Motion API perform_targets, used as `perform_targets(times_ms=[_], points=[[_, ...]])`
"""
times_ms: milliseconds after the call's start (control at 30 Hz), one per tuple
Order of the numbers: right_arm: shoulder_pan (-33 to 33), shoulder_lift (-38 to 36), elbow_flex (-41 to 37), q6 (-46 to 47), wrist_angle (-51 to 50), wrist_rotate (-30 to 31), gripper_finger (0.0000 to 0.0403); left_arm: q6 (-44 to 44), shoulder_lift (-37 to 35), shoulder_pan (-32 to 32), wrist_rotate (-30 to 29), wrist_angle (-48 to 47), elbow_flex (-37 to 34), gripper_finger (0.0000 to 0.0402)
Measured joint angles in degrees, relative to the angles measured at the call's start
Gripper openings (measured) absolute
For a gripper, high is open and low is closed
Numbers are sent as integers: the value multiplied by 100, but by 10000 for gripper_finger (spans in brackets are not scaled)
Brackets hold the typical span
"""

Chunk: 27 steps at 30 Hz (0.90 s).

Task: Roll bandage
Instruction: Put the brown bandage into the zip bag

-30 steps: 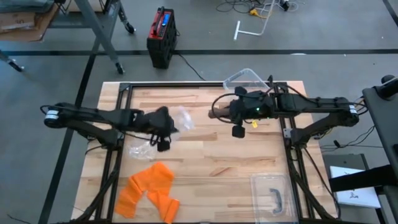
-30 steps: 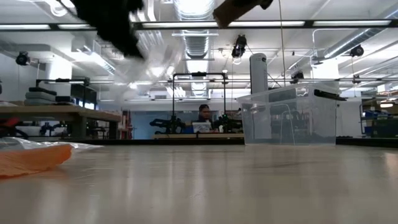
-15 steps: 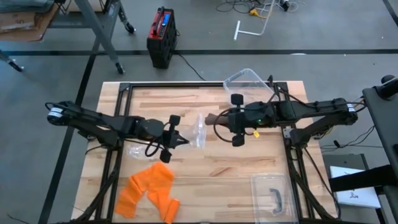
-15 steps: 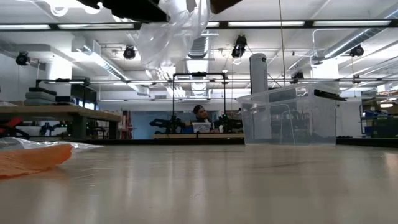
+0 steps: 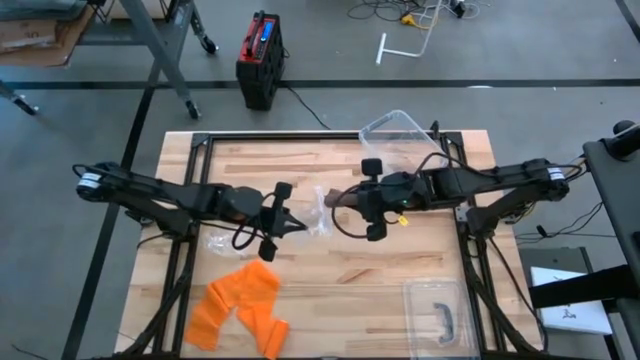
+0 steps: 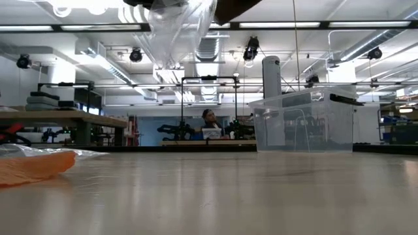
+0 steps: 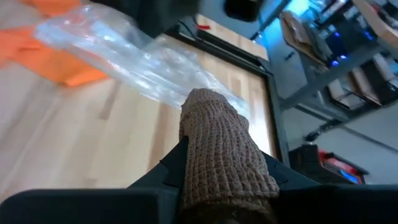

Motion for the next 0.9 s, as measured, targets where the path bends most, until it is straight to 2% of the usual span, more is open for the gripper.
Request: perform_targets(times_ms=[200, 300, 400, 500, 567, 700, 900], points=[[175, -92, 104, 195, -7, -718, 86, 0, -59, 9, -7, -104, 0, 0], [220, -95, 176, 202, -65, -871, 87, -12, -61, 9, 19, -102, 0, 0], [218, -100, 253, 298, -361, -765, 87, -124, -61, 9, 129, -100, -2, 0], [216, -120, 313, 454, -702, -208, 88, -215, -61, 7, 260, -99, -2, 0], [212, -124, 314, 465, -796, -53, 88, -271, -59, 7, 413, -98, -4, 0], [218, -28, 311, 556, -918, -76, 88, -367, 16, 7, 433, -85, -8, 0], [216, 138, 302, 671, -877, -508, 89, -514, 306, -6, 435, -83, -9, 0]])
